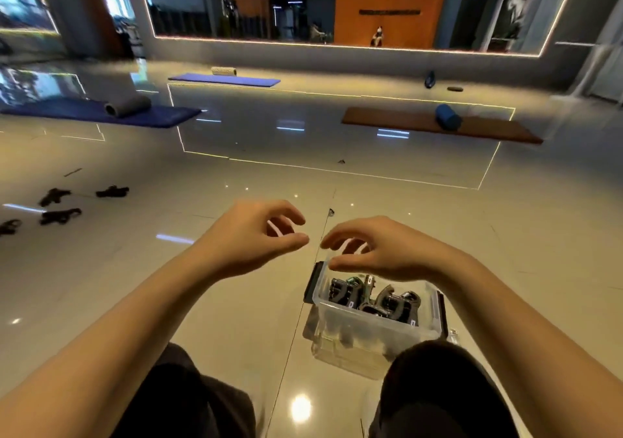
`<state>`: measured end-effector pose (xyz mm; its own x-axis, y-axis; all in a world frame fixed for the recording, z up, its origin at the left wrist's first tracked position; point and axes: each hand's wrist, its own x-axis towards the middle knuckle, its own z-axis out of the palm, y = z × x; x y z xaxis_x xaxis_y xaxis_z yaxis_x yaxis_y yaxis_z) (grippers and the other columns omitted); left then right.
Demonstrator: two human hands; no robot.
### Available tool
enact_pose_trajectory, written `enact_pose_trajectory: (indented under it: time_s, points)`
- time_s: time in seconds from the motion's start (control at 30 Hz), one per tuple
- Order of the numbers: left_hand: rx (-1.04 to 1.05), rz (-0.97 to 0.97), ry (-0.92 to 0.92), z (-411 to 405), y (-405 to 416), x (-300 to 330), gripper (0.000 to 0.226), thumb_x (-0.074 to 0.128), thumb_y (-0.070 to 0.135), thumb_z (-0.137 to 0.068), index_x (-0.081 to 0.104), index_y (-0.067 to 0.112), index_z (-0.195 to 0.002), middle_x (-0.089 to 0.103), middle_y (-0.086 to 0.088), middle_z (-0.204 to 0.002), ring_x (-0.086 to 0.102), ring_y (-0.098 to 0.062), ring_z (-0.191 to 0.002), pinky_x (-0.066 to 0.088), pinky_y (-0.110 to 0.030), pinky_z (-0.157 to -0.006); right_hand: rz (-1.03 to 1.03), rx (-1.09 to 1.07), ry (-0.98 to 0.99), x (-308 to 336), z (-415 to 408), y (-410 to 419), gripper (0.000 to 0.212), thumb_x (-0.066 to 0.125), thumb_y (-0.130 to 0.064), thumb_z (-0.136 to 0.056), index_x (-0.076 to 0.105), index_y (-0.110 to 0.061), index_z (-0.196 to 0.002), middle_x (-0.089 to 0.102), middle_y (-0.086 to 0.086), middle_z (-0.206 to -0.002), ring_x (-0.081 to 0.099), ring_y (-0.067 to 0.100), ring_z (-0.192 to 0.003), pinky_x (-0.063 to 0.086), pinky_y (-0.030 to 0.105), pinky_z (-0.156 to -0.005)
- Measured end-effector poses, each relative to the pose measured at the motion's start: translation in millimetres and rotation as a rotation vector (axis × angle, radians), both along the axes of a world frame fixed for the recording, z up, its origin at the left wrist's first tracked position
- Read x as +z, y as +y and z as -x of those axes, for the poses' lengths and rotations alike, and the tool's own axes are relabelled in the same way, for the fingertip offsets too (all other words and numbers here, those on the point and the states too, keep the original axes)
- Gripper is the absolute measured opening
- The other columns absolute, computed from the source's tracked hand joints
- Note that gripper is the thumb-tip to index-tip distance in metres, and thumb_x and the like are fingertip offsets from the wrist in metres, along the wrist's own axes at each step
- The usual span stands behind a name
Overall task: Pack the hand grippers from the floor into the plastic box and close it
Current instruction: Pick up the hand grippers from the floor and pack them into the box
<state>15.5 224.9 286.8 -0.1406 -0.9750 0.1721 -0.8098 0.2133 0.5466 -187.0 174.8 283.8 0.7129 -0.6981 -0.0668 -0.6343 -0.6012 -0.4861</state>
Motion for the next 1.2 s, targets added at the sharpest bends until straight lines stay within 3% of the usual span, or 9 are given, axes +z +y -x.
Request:
enact_pose_trajectory:
  time_s: [0.17, 0.37, 0.53, 0.67, 0.8, 1.03, 1.2]
  points:
    - [0.22, 0.013, -0.004, -62, 22, 2, 0.031, 0.062, 0.042, -0.083, 0.063, 0.024, -0.108, 0.065, 0.006, -0.096, 0.062, -0.007, -0.084, 0.053, -0.028, -0.077, 0.049, 0.077, -0.039, 3, -61, 3, 0.028, 0.057, -0.031, -0.091, 0.058, -0.026, -0.119, 0.058, -0.007, -0.123, 0.056, 0.006, -0.103, 0.05, 0.028, -0.091]
    - [0.449, -0.013, 0.214, -169, 25, -37, 0.012, 0.067, 0.034, -0.082, 0.067, 0.029, -0.093, 0.067, 0.011, -0.081, 0.062, -0.003, -0.074, 0.048, -0.02, -0.065, 0.05, 0.161, -0.056, -19, -167, -28, 0.025, 0.059, -0.033, -0.09, 0.061, -0.026, -0.114, 0.059, -0.01, -0.117, 0.058, 0.006, -0.101, 0.051, 0.032, -0.09]
    - [0.669, -0.015, 0.29, -286, 10, -79, 0.009, 0.068, 0.034, -0.081, 0.064, 0.036, -0.089, 0.067, 0.01, -0.084, 0.063, -0.006, -0.081, 0.05, -0.027, -0.072, 0.049, 0.192, -0.026, -52, -286, -64, 0.021, 0.058, -0.037, -0.09, 0.063, -0.027, -0.108, 0.059, -0.009, -0.114, 0.057, 0.006, -0.099, 0.049, 0.029, -0.086]
    - [0.693, -0.044, 0.265, -362, -6, -84, 0.012, 0.066, 0.033, -0.083, 0.065, 0.031, -0.095, 0.065, 0.011, -0.089, 0.06, -0.004, -0.084, 0.048, -0.022, -0.071, 0.004, 0.232, -0.031, -68, -363, -77, 0.02, 0.059, -0.037, -0.089, 0.063, -0.029, -0.107, 0.059, -0.011, -0.111, 0.058, 0.005, -0.098, 0.048, 0.026, -0.084]
    - [0.642, -0.113, 0.2, -431, -26, -81, 0.016, 0.064, 0.038, -0.084, 0.065, 0.03, -0.098, 0.065, 0.011, -0.092, 0.059, -0.003, -0.086, 0.05, -0.026, -0.077, -0.003, 0.199, -0.029, -67, -425, -87, 0.022, 0.059, -0.039, -0.088, 0.063, -0.029, -0.107, 0.059, -0.012, -0.112, 0.058, 0.004, -0.097, 0.049, 0.026, -0.084]
    - [0.463, -0.163, 0.067, -575, -37, -58, 0.022, 0.059, 0.038, -0.088, 0.06, 0.028, -0.108, 0.058, 0.015, -0.092, 0.052, 0.004, -0.084, 0.037, -0.011, -0.063, 0.04, 0.094, 0.051, -41, -549, -86, 0.026, 0.059, -0.041, -0.088, 0.061, -0.029, -0.111, 0.058, -0.009, -0.12, 0.058, 0.007, -0.1, 0.049, 0.026, -0.084]
    - [0.445, -0.103, 0.022, -684, -49, -42, 0.023, 0.058, 0.031, -0.09, 0.059, 0.021, -0.111, 0.06, 0.004, -0.102, 0.052, -0.002, -0.083, 0.035, -0.01, -0.063, 0.097, 0.039, 0.075, -23, -653, -93, 0.031, 0.058, -0.039, -0.09, 0.058, -0.025, -0.118, 0.057, -0.004, -0.126, 0.056, 0.011, -0.106, 0.046, 0.025, -0.084]
